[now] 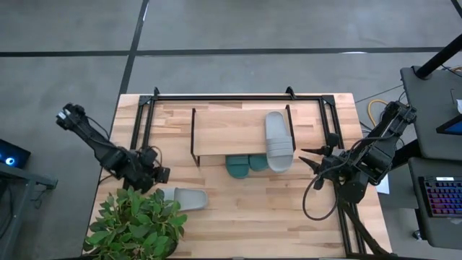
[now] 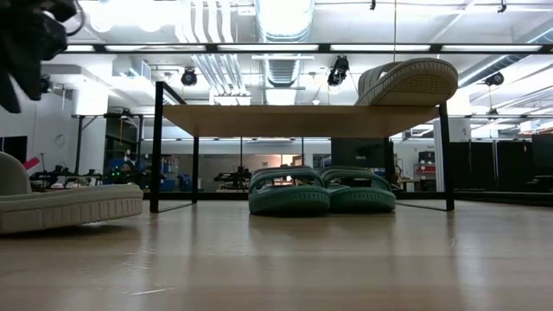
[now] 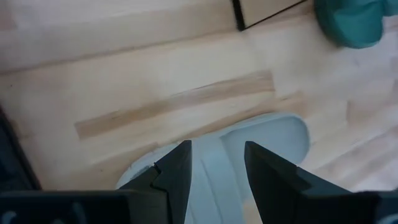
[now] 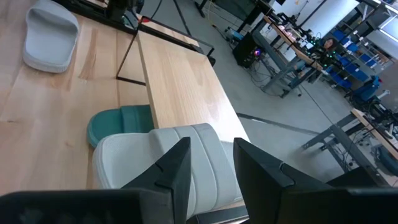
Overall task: Pick and place slides into the shelf
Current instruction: Put the gray slides on the shelf
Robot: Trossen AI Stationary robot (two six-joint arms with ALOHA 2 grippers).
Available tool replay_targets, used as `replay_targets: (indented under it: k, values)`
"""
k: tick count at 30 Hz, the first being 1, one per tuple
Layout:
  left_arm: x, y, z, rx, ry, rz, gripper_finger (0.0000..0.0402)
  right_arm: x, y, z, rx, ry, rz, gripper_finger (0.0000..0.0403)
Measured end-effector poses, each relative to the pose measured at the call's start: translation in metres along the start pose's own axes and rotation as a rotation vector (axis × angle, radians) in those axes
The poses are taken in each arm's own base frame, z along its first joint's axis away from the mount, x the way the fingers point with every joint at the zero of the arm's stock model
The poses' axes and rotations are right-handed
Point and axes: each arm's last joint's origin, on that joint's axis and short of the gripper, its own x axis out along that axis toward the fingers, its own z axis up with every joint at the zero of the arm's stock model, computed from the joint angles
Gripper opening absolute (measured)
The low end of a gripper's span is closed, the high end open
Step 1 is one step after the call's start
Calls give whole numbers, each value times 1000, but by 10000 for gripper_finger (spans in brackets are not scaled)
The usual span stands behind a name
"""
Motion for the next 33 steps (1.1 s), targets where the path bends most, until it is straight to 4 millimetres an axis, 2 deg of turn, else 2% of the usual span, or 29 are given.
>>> replay_targets:
  k: [12,24,28,33]
  values:
    - [10,5,-44,-39,50,84,132,0,0,0,-5,4,11,111]
    - [26,9,-62,28,69,224,132,0,0,0,-6,4,10,111]
    - [28,8,-63,35,39,197,132,0,0,0,-6,4,10,111]
    - [28,5,-63,33,-13,17,132,0,0,0,-5,3,9,111]
